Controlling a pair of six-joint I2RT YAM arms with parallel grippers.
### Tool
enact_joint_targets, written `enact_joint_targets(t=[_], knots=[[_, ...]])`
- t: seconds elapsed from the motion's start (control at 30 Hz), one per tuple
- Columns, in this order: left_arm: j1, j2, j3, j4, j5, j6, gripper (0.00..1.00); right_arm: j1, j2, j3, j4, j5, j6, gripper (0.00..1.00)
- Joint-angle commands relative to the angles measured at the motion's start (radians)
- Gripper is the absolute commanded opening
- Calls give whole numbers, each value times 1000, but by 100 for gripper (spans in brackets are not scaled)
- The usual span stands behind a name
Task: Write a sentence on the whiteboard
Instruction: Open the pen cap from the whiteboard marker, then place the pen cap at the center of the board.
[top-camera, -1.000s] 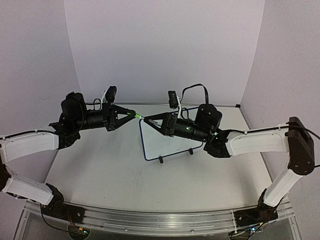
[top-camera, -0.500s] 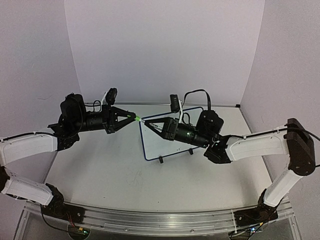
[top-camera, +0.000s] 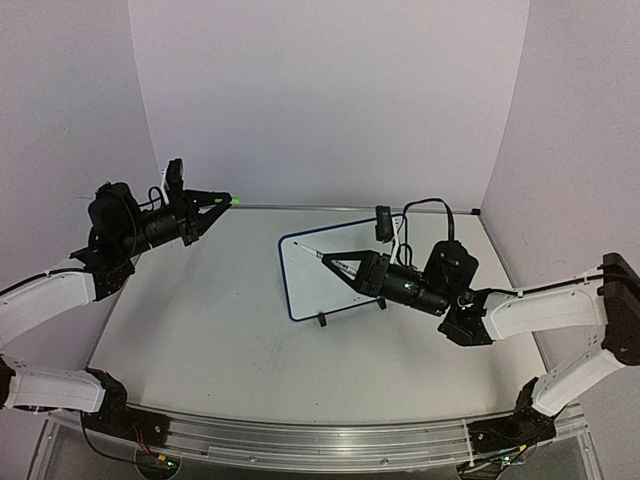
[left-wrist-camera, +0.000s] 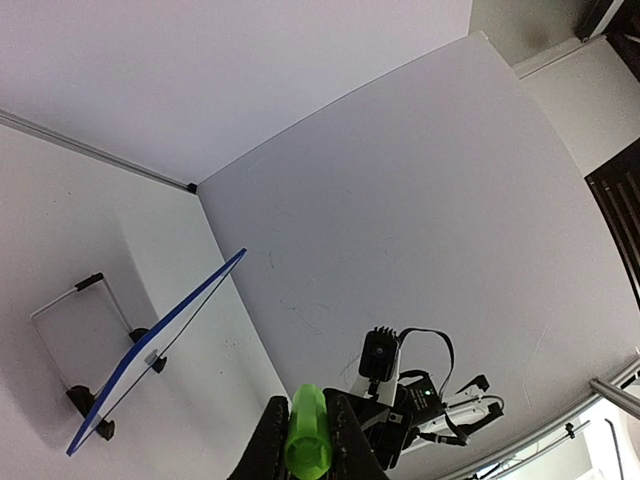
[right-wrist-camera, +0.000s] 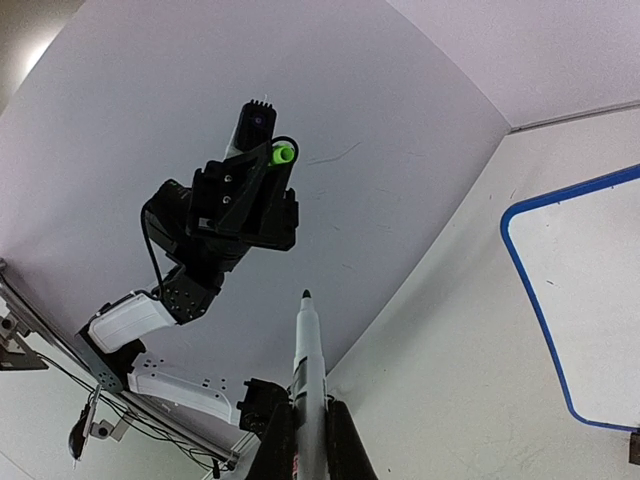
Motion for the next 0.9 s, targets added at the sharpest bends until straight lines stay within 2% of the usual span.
enact_joint_targets(t=[0.0,0.13,0.23,0.3,0.5,0.87], knots=[[5,6,10,-43,-18,15,0,1,-78,-3,-19,16,-47,0],[9,25,-1,-270,-64,152,0,-15,-134,9,-149,18,-110,0],[14,80,11,-531,-137,300,0,-57,-183,2,-284,17,-170,0],[13,120,-1,-596,-163,354,0,-95,-208,-8,-339,-3,-202,0],[14,292,-18,-580,-118,423,0,-192,-245,-34,-393,-88,-226,0],[14,532,19,-584,-80,438,0,-199,-226,-49,-460,-128,-273,0]])
